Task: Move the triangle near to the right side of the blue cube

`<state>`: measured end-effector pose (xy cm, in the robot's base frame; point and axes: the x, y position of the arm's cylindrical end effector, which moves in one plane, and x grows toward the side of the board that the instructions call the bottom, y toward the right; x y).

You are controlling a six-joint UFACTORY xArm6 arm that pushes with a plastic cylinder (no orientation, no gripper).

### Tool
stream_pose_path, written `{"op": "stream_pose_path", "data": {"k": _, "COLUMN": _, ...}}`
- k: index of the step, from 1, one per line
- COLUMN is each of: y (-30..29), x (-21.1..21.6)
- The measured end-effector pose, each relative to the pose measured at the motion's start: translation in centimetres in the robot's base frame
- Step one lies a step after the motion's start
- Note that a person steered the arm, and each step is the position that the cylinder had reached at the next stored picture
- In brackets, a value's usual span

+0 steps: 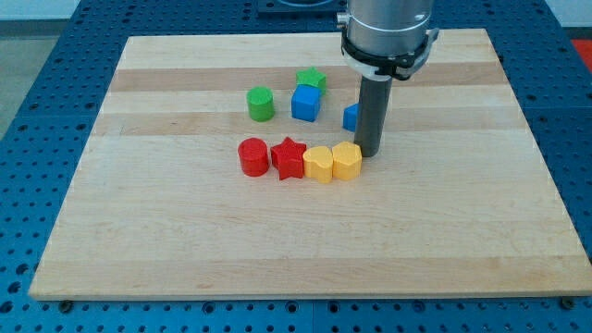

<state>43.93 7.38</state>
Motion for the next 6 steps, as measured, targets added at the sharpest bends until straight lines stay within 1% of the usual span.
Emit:
{"op": "stream_pose_path", "data": {"k": 4, "y": 1.6, "x": -0.4}}
{"op": "stream_pose_path", "data": {"k": 5, "y": 1.6, "x": -2.0}}
{"op": "stream_pose_path", "data": {"k": 6, "y": 1.4, "x": -2.6}}
